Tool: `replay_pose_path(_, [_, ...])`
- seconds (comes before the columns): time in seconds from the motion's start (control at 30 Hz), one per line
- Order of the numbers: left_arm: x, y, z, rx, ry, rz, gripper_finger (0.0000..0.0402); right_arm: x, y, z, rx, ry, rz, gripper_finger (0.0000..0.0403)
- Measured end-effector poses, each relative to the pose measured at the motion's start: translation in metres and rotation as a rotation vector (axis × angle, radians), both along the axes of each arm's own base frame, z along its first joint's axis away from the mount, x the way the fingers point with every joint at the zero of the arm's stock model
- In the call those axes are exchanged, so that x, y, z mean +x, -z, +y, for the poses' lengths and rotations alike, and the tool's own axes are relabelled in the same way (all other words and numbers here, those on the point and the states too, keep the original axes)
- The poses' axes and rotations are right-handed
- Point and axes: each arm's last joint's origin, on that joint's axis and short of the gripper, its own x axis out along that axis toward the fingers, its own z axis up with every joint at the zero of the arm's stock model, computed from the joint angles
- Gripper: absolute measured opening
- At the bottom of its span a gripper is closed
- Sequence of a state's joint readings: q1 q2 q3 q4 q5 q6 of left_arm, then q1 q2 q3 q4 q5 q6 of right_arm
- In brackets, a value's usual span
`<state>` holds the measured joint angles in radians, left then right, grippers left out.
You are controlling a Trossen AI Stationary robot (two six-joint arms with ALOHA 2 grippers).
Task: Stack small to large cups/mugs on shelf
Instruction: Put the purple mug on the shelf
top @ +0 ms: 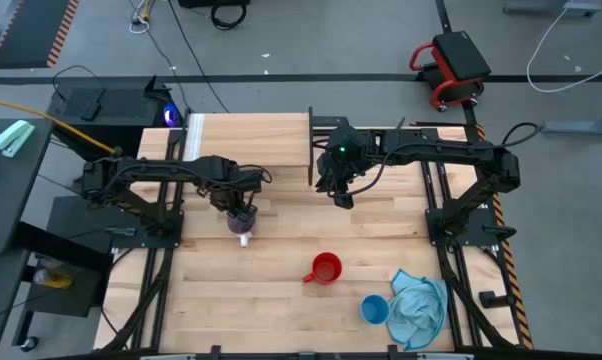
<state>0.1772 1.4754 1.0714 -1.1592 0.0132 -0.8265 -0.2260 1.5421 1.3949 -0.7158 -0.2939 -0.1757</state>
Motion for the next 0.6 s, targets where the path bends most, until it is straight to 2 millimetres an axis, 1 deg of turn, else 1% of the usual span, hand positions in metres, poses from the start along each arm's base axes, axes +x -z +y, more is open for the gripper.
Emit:
replay_pose_path(0.23, [0.0011,0.0000,-0.0002,0.001,0.002,-0.010,0.0102,0.0000,0.0000,0.0000,0.000,0.000,0.000,0.0073])
replay_pose_path(0.6, [0.0021,0.0012,-0.0002,-0.004,0.002,-0.010,0.0120,0.0000,0.0000,0.0000,0.000,0.000,0.000,0.0073])
